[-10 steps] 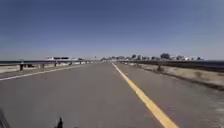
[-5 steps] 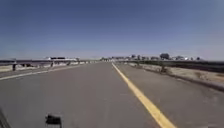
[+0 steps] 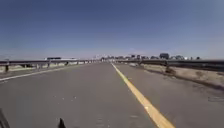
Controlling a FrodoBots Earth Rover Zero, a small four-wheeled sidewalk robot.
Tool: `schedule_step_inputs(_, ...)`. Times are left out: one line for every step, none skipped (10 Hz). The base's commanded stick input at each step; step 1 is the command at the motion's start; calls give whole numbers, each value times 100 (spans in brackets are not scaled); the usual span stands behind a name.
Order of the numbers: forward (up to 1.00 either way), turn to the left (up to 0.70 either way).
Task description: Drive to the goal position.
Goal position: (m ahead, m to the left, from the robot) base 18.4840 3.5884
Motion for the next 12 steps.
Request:
schedule_step_inputs(100, 0)
schedule_step_inputs(100, 0)
schedule_step_inputs(100, 0)
schedule_step_inputs(100, 0)
schedule_step_inputs(100, 0)
schedule_step_inputs(100, 0)
schedule_step_inputs(100, 0)
schedule_step_inputs(100, 0)
schedule_step_inputs(100, 0)
schedule_step_inputs(100, 0)
schedule_step_inputs(100, 0)
schedule_step_inputs(100, 0)
